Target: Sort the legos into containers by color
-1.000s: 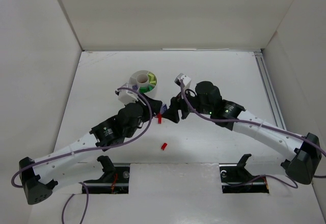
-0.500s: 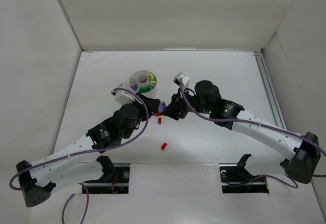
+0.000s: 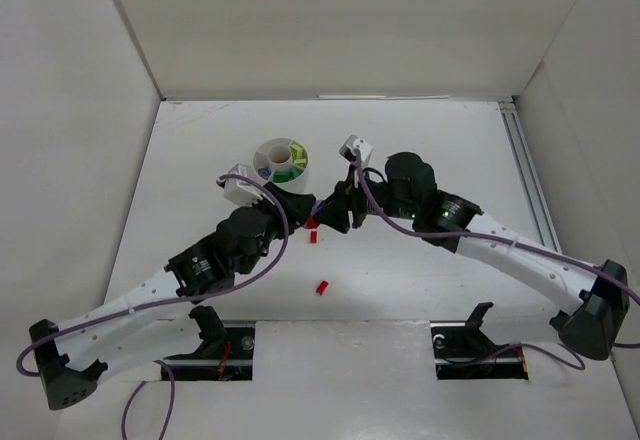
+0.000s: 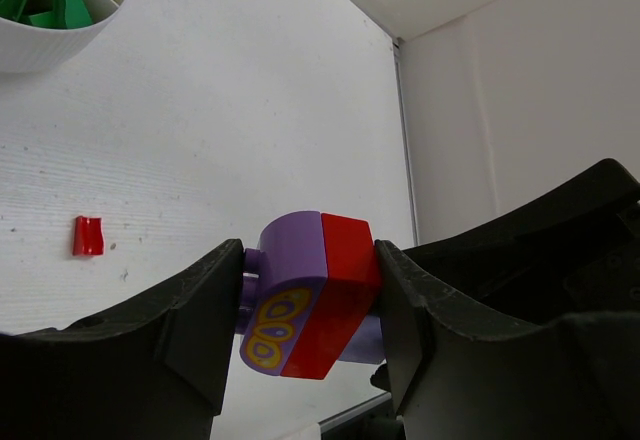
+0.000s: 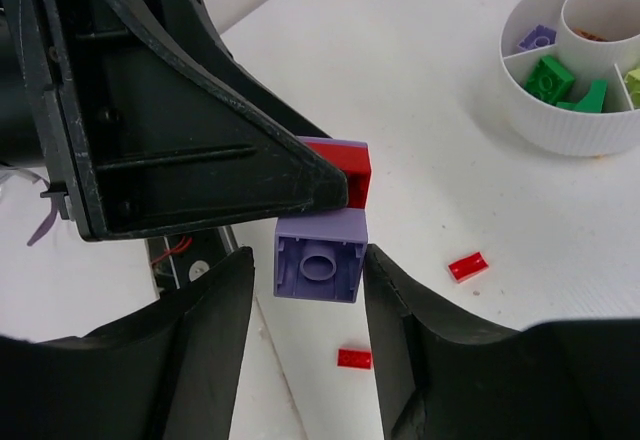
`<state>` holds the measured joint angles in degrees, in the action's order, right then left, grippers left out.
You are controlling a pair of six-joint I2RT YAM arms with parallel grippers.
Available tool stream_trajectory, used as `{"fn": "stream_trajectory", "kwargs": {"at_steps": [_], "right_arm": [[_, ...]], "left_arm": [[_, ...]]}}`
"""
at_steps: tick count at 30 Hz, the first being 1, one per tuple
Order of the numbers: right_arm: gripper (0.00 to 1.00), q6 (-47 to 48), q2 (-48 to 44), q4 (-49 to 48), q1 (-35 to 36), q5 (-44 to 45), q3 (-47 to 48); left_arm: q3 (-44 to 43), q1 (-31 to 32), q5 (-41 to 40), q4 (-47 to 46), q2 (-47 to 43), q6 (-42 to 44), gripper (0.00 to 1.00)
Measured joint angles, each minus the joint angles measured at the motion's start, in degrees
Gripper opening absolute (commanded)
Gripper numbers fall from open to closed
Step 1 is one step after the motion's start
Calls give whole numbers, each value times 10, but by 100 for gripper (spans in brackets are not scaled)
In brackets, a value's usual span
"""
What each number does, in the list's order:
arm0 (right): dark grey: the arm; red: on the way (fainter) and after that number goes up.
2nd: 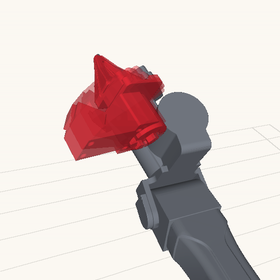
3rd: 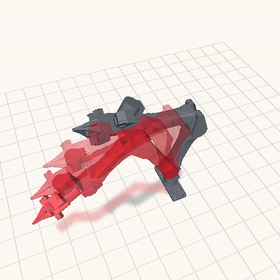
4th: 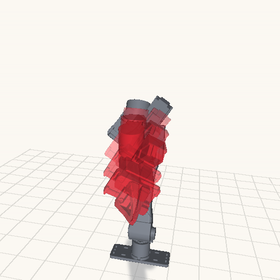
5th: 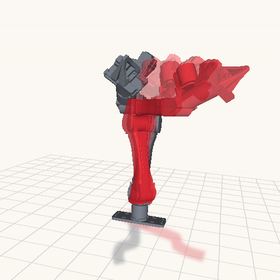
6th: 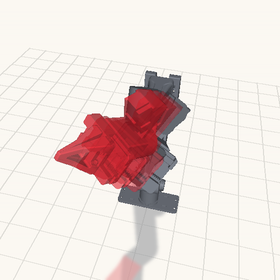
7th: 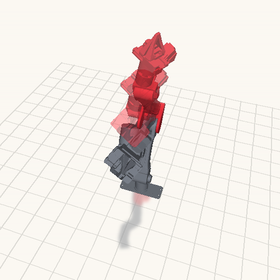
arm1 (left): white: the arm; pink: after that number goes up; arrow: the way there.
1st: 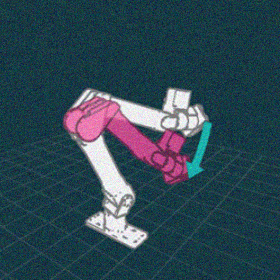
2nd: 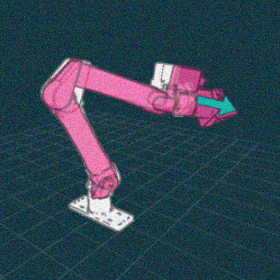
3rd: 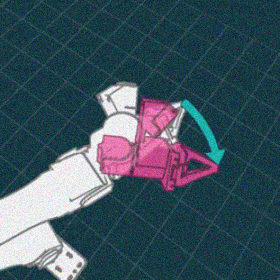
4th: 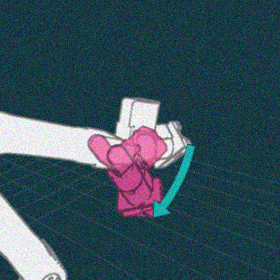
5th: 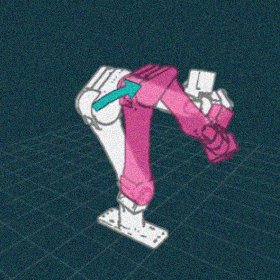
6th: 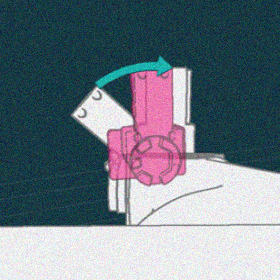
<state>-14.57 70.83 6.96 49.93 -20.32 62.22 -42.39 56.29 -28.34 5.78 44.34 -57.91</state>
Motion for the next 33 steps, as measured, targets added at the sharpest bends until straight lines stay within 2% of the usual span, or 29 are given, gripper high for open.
{"fn": "stream_trajectory", "kwargs": {"at_steps": [1, 5, 9, 16, 20, 27, 30, 33], "right_arm": [[53, 0, 2, -1, 0, 0, 1], [26, 1, 9, 0, -2, 3, 2], [15, -1, 9, -1, -2, 4, 3], [12, 14, 4, 47, 0, 53, 19], [12, 30, -18, 81, -30, 92, 35], [12, 66, -38, 106, -79, 110, 65], [13, 95, 6, 119, -79, 115, 111], [13, 126, 75, 122, -79, 120, 165]], "left_arm": [[0, 0, 0, -1, 0, 1, 20], [1, 0, -1, 0, -1, 8, 20], [1, 0, -2, -1, -2, 10, 20], [1, 3, -22, 37, 2, -32, 18], [26, 3, -34, 82, 1, -67, 18], [58, 2, -53, 179, -25, -129, 20], [23, -11, -79, 273, -9, -184, 23], [-63, -45, -111, 384, 52, -235, 23]]}}
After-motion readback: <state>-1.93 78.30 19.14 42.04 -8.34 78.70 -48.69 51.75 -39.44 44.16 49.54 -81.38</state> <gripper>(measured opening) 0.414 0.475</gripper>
